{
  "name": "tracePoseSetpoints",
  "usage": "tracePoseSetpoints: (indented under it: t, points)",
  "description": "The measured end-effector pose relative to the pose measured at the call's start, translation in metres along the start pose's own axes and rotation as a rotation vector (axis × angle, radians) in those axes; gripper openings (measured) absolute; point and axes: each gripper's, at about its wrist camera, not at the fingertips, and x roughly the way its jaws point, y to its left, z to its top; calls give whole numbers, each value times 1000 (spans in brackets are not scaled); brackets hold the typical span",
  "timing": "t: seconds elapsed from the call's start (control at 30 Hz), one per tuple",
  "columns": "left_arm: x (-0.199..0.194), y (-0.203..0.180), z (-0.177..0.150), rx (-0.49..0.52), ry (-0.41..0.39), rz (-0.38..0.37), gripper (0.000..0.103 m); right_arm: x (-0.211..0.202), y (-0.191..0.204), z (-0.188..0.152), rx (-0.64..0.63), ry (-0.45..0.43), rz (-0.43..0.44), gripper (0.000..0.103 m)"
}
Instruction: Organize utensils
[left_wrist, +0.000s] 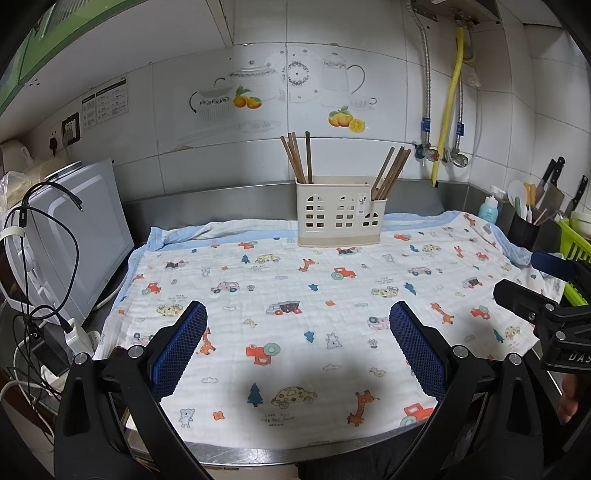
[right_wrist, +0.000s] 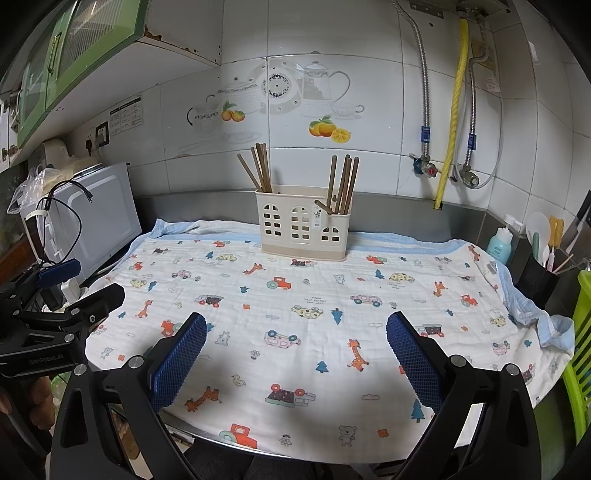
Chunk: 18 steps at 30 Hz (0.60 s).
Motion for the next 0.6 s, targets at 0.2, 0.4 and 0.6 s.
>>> tracePoseSetpoints:
  t: [0.2,0.4,0.6]
  points:
    - [0,0,-1,-1,-9,0,98,1,0,0,0,3,2,95]
    - [2,0,0,-2,0,4,98,2,1,0,1,2,2,95]
    - [3,1,1,2,3,6,98,3,0,1,0,2,2,95]
